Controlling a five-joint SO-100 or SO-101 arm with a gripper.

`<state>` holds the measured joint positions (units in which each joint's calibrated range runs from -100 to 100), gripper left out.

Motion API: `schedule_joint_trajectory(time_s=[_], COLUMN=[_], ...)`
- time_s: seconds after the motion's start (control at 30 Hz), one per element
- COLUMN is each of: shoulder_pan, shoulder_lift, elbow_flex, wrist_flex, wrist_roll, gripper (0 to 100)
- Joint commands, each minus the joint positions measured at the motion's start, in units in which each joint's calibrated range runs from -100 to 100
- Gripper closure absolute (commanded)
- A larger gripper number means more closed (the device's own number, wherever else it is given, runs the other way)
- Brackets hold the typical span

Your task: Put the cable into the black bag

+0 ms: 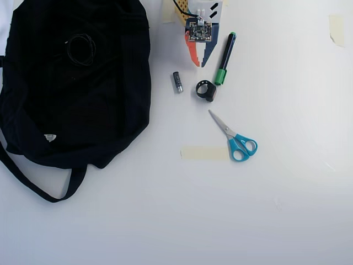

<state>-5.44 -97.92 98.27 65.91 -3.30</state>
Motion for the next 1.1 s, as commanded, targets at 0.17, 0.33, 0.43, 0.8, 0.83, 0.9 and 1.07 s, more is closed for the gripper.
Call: schedule_joint_trajectory(time_s=[0.17,0.33,0.43,0.8,0.83,0.9,1.07], shoulder_pan=[-1.6,-1.3,-1.3,-1.3,-1.3,-1.3,-1.3], shoulder_lift=[-1.7,-1.5,-1.4,-1.4,-1.4,-1.4,-1.4], elbow_flex=[1.0,1.0,1.0,1.0,1.0,1.0,1.0], wrist_flex=[6.8,6.8,6.8,6.8,6.8,6.8,6.8], wrist_roll=[1.0,0.9,0.9,0.9,0.9,0.9,0.9], gripper=[98,98,98,98,98,98,98])
